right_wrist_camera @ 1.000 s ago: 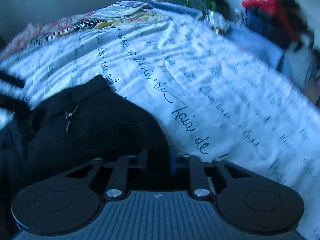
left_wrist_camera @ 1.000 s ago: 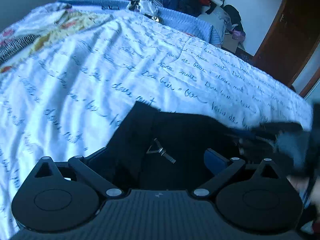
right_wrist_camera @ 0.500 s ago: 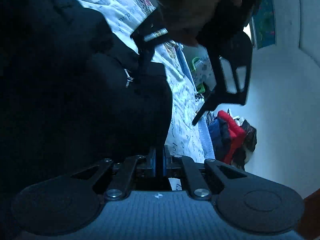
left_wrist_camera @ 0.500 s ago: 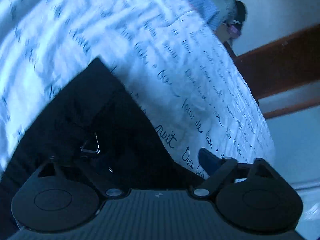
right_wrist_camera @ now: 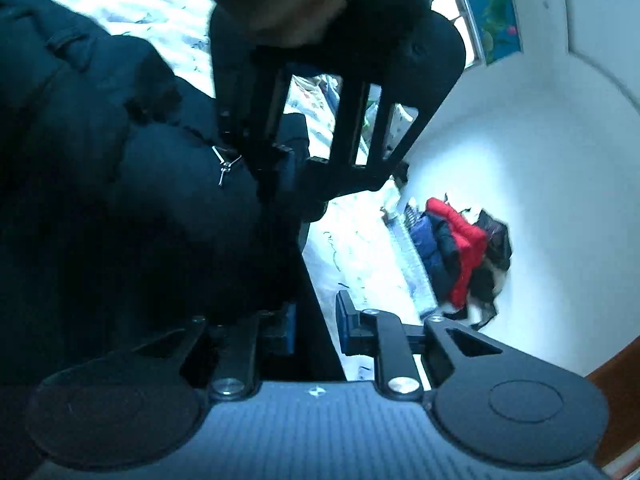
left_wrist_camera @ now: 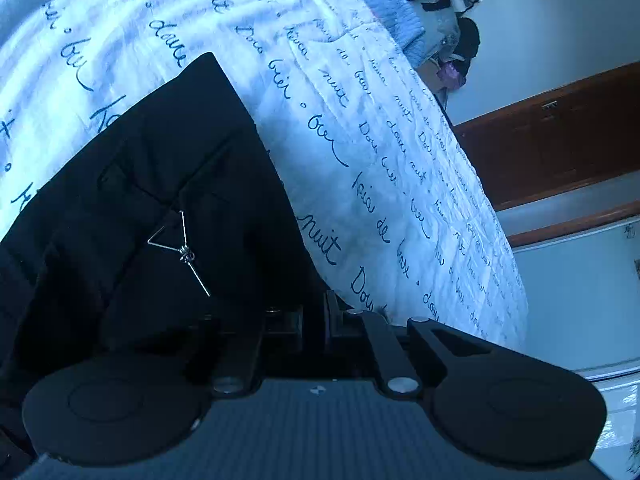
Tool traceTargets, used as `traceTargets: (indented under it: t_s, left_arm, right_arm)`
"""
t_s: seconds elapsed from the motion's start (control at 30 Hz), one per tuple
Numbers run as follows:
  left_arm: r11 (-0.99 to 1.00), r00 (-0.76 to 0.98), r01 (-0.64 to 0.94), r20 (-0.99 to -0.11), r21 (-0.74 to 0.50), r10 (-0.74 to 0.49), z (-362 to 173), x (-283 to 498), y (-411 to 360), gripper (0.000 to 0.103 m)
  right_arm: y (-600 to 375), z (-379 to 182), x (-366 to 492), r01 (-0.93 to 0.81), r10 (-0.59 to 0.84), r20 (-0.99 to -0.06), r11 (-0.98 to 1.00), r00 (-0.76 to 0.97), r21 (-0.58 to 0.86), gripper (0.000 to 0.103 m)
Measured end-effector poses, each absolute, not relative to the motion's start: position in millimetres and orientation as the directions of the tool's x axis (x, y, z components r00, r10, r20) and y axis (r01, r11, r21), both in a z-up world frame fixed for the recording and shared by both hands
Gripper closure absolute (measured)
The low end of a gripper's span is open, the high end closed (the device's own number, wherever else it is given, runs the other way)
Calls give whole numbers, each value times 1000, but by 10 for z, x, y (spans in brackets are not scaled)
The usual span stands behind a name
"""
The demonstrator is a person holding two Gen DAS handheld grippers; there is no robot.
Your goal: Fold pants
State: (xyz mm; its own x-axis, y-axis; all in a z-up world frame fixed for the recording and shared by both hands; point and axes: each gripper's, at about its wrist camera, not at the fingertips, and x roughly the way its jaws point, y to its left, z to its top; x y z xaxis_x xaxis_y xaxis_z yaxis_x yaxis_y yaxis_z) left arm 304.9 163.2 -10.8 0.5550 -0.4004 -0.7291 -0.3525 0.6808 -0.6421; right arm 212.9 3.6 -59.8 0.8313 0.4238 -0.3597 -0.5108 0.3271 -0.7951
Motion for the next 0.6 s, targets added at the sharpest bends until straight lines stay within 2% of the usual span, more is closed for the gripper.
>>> traceTargets:
  t_s: [0.1, 0.13, 0.17, 0.23, 0.27, 0.3, 0.33, 0.4, 0.43, 0.47, 0.5, 0.6]
  left_arm:
    - [702, 565, -327, -726, -633, -391, -86, 3004, 1592, 89]
    - [711, 571, -314, -723, -629, -388, -77, 2999, 1584, 88]
    - [718, 575, -306, -722, -626, -384, -75, 3009, 1586, 82]
    - [721, 585, -333, -733, -608, -347, -71, 3021, 1640, 64]
    - [722, 592, -345, -736, -600, -329, -72, 3039, 1670, 51]
    - [723, 604, -355, -736, -593, -306, -64, 3048, 1713, 44]
    - [723, 619, -364, -733, -587, -284, -53, 3053, 1756, 44]
    - [719, 632, -367, -725, -590, -272, -37, 3070, 1832, 47]
    - [711, 631, -366, -722, -600, -284, -46, 3077, 1860, 53]
    - [708, 628, -367, -722, -604, -290, -58, 3071, 1876, 71]
    - [713, 621, -366, -728, -597, -290, -69, 3059, 1876, 84]
    - [709, 625, -366, -723, -603, -293, -97, 2956, 1890, 88]
  right_arm:
    - [106, -606, 2202, -556, 432, -405, 316, 806, -769, 85]
    - [125, -606, 2209, -564, 426, -417, 316, 803, -763, 92]
    - [129, -602, 2198, -571, 426, -425, 316, 799, -757, 93]
    - [117, -593, 2147, -573, 431, -423, 320, 797, -754, 94]
    - [105, -594, 2111, -571, 432, -421, 315, 797, -758, 94]
    - [94, -595, 2083, -568, 434, -419, 306, 798, -764, 94]
    - [90, -599, 2050, -563, 436, -415, 297, 799, -771, 94]
    - [78, -604, 1988, -559, 437, -412, 288, 799, -777, 94]
    - [73, -603, 1979, -560, 438, -414, 289, 798, -776, 94]
    - [69, -604, 1979, -561, 438, -413, 292, 798, -775, 94]
    - [65, -598, 1977, -559, 439, -409, 297, 800, -774, 94]
    - [98, -626, 2040, -546, 418, -402, 318, 815, -775, 92]
